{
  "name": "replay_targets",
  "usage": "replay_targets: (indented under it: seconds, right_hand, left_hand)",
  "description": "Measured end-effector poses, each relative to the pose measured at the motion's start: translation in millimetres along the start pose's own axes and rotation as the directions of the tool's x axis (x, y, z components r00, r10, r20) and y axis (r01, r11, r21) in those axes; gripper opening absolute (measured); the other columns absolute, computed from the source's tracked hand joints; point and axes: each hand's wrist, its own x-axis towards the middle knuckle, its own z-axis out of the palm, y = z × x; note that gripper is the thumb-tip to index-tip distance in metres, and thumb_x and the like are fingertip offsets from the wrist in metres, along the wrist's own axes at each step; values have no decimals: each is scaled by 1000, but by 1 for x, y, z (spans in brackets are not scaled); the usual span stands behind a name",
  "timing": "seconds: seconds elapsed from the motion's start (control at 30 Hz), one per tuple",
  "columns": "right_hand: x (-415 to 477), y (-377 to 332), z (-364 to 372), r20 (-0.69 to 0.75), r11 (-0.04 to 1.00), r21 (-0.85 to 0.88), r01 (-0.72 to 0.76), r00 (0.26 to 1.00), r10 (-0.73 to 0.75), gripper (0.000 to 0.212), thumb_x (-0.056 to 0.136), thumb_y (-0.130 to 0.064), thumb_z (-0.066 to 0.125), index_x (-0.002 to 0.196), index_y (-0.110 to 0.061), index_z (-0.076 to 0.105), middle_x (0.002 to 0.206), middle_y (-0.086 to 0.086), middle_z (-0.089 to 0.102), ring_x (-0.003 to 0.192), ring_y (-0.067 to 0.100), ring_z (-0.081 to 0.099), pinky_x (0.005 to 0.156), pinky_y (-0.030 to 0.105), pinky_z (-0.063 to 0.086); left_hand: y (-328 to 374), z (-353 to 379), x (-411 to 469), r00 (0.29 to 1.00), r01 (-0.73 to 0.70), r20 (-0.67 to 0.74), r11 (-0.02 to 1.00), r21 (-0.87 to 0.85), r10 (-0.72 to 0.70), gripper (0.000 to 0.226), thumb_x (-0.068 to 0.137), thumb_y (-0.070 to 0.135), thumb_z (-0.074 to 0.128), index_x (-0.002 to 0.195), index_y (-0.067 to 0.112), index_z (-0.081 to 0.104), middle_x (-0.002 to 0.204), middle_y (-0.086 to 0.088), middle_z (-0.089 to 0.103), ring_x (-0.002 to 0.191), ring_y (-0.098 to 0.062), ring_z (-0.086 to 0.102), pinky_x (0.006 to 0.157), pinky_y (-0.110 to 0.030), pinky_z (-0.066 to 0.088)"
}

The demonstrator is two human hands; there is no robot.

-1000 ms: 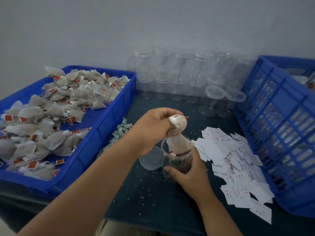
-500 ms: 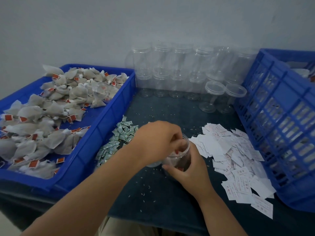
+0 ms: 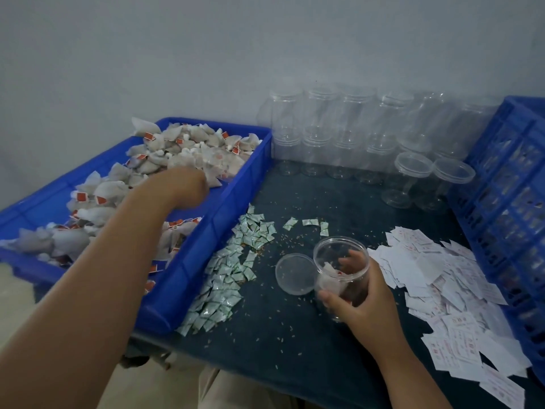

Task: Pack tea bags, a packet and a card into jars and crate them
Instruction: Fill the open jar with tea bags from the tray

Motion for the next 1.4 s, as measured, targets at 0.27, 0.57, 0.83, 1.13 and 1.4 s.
replay_targets:
  seconds: [0.27,0.57,0.83,1.13,1.4]
  right_hand:
    - [1,-1,1,-24,1000,9,-20,1000,20,73,64,-53,92,124,-71,53,126,-32,69,115,-10,67,86,3,50]
    - [2,4,0,-16,1000,10,-16,1000,16,73,68,-42,94,122,-70,54,127,-28,70,115,-6,69,87,6,52]
    - [2,1,0,-34,1000,10,-23,999,24,70,63,-59,88,123,-71,53,128,-30,69,116,-10,67,87,3,49]
    - [3,-1,2,-30,999,24,-23,999,24,71,66,-55,89,124,-74,52,128,-31,68,115,-9,68,86,3,50]
    - [3,-2,1,-16,999,24,-30,999,30,74,69,-51,92,128,-70,51,129,-30,68,117,-8,67,86,3,50]
  left_hand:
    - [-31,76,30,979,41,201,992,-120,-16,27,103,18,55,127,12,67,120,-11,72,96,-27,69,82,-38,57]
    - [-28,63,29,999,28,31,951,-309,-19,42,105,29,57,68,11,61,61,2,63,58,-14,53,56,-29,36]
    - [-29,39,14,975,-37,-201,813,-581,-99,24,99,20,56,87,3,68,90,-13,69,78,-26,59,68,-34,44]
    - [12,1,-21,908,-191,-407,769,-610,-97,49,106,47,51,80,6,61,67,-8,56,59,-18,47,55,-32,37]
    - [91,-33,-69,884,-450,-411,645,-618,223,37,106,44,54,81,20,69,53,15,56,48,2,48,45,-11,38]
